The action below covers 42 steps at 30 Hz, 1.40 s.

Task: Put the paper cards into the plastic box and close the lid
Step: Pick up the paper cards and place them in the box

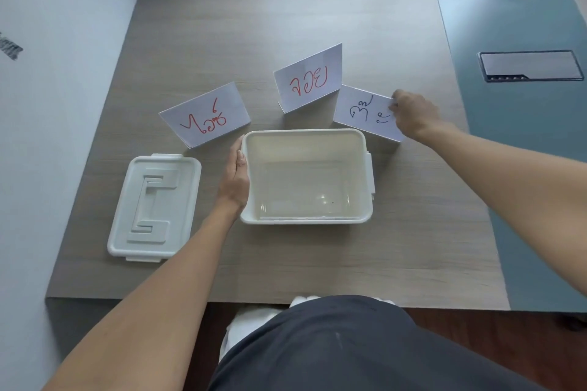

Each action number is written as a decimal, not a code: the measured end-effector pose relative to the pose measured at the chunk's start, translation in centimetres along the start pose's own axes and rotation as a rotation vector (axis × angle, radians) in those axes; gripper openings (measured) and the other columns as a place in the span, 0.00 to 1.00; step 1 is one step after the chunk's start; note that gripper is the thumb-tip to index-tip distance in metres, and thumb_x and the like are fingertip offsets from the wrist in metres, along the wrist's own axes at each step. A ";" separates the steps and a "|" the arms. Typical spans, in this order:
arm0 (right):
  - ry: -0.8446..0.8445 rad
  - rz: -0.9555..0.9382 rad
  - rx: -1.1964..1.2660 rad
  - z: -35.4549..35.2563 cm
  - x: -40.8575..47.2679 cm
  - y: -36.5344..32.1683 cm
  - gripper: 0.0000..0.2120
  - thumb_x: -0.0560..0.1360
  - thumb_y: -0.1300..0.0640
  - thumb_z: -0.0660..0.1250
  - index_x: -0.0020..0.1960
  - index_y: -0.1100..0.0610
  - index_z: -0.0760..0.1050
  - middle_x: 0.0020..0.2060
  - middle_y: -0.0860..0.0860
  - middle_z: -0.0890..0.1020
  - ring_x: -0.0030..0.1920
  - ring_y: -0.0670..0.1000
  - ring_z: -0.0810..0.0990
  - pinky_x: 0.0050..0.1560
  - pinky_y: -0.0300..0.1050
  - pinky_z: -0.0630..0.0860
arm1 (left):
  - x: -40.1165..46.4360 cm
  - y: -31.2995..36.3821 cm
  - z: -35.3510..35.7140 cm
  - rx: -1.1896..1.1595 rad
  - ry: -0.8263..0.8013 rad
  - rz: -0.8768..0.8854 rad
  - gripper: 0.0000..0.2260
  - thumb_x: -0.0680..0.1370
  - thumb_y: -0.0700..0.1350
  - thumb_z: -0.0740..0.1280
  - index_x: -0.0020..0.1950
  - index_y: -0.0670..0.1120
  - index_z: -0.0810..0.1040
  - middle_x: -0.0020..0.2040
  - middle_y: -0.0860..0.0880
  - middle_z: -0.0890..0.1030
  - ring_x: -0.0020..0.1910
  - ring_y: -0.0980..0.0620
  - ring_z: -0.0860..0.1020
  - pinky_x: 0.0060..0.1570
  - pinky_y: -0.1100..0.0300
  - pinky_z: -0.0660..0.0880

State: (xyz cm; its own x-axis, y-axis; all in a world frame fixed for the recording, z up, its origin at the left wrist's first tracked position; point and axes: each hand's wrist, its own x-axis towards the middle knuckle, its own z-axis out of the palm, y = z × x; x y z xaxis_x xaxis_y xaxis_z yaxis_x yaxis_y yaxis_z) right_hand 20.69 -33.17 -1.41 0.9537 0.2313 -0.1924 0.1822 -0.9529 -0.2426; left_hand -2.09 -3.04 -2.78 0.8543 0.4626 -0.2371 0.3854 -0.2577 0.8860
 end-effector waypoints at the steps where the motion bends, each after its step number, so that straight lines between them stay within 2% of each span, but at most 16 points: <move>1: -0.016 0.008 0.010 -0.4 -0.2 -0.1 0.09 0.80 0.60 0.58 0.56 0.60 0.73 0.56 0.62 0.80 0.54 0.66 0.79 0.54 0.55 0.74 | 0.0 0.1 0.0 -0.006 -0.001 0.005 0.20 0.85 0.49 0.47 0.77 0.54 0.61 0.75 0.56 0.65 0.72 0.60 0.62 0.70 0.62 0.57; 3: 0.013 -0.004 0.024 -1.2 -1.0 -0.5 0.09 0.79 0.61 0.58 0.56 0.59 0.74 0.56 0.62 0.80 0.53 0.66 0.79 0.51 0.55 0.75 | 0.1 0.1 0.0 -0.016 0.001 0.017 0.20 0.85 0.48 0.47 0.77 0.53 0.61 0.76 0.55 0.65 0.73 0.59 0.62 0.72 0.61 0.57; 9: 0.266 -0.139 0.114 -2.2 -4.2 -2.8 0.10 0.79 0.59 0.57 0.54 0.60 0.76 0.54 0.58 0.80 0.49 0.65 0.78 0.44 0.52 0.73 | 0.1 0.4 0.0 -0.032 -0.001 0.025 0.20 0.85 0.47 0.47 0.77 0.50 0.62 0.76 0.53 0.66 0.74 0.56 0.63 0.73 0.59 0.58; 15: 0.487 -0.378 0.176 -3.8 -7.9 -6.7 0.09 0.79 0.59 0.59 0.52 0.62 0.77 0.48 0.57 0.82 0.46 0.62 0.79 0.39 0.46 0.70 | -0.1 0.8 -0.1 -0.040 0.000 0.035 0.20 0.85 0.47 0.48 0.77 0.50 0.63 0.75 0.52 0.67 0.73 0.55 0.65 0.73 0.58 0.60; 20: 0.535 -0.543 0.183 -4.8 -11.1 -9.7 0.08 0.79 0.60 0.61 0.50 0.63 0.77 0.44 0.56 0.82 0.41 0.60 0.79 0.38 0.48 0.73 | -0.2 0.9 -0.3 -0.045 -0.023 0.032 0.20 0.85 0.48 0.47 0.77 0.52 0.62 0.74 0.53 0.68 0.72 0.55 0.66 0.73 0.55 0.61; 26: 0.411 -0.636 0.199 -1.9 -14.9 -10.7 0.06 0.78 0.60 0.63 0.49 0.61 0.78 0.44 0.55 0.81 0.42 0.61 0.79 0.38 0.53 0.76 | -0.2 0.8 -0.3 -0.054 -0.023 0.023 0.20 0.85 0.49 0.47 0.76 0.54 0.63 0.71 0.54 0.70 0.68 0.54 0.69 0.71 0.53 0.64; 31: 0.183 -0.672 0.196 2.2 -16.9 -10.3 0.07 0.79 0.61 0.63 0.52 0.60 0.79 0.44 0.54 0.82 0.44 0.58 0.81 0.44 0.49 0.75 | -0.2 0.8 -0.2 -0.056 -0.021 0.039 0.20 0.85 0.48 0.47 0.76 0.52 0.63 0.71 0.53 0.70 0.68 0.55 0.69 0.70 0.55 0.64; 34: 0.065 -0.684 0.148 3.8 -17.7 -9.6 0.07 0.79 0.60 0.63 0.53 0.59 0.79 0.45 0.53 0.83 0.45 0.57 0.81 0.45 0.48 0.75 | -0.1 0.8 -0.1 -0.043 -0.004 0.043 0.20 0.85 0.46 0.47 0.77 0.50 0.63 0.74 0.52 0.68 0.71 0.54 0.66 0.71 0.58 0.61; 38: -0.099 -0.641 0.164 4.6 -18.2 -8.9 0.10 0.81 0.55 0.58 0.51 0.57 0.78 0.45 0.50 0.82 0.45 0.54 0.80 0.41 0.47 0.74 | 0.1 0.6 0.1 -0.071 0.001 0.024 0.20 0.85 0.46 0.47 0.77 0.50 0.62 0.76 0.52 0.66 0.74 0.56 0.63 0.72 0.61 0.58; 42: -0.243 -0.580 0.246 4.7 -17.1 -9.2 0.14 0.80 0.49 0.56 0.47 0.55 0.77 0.43 0.47 0.82 0.44 0.50 0.79 0.44 0.51 0.77 | 0.2 0.4 0.2 -0.079 0.000 0.020 0.20 0.86 0.47 0.47 0.78 0.49 0.61 0.76 0.52 0.65 0.74 0.57 0.62 0.72 0.63 0.57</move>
State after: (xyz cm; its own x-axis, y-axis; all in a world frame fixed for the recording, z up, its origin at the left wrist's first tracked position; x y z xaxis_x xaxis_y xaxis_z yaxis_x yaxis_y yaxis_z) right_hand 1.60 -27.41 -0.32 0.6320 0.7568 -0.1666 0.5611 -0.5952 -0.5753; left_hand -1.69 -3.16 -2.59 0.8616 0.4578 -0.2193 0.3397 -0.1989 0.9193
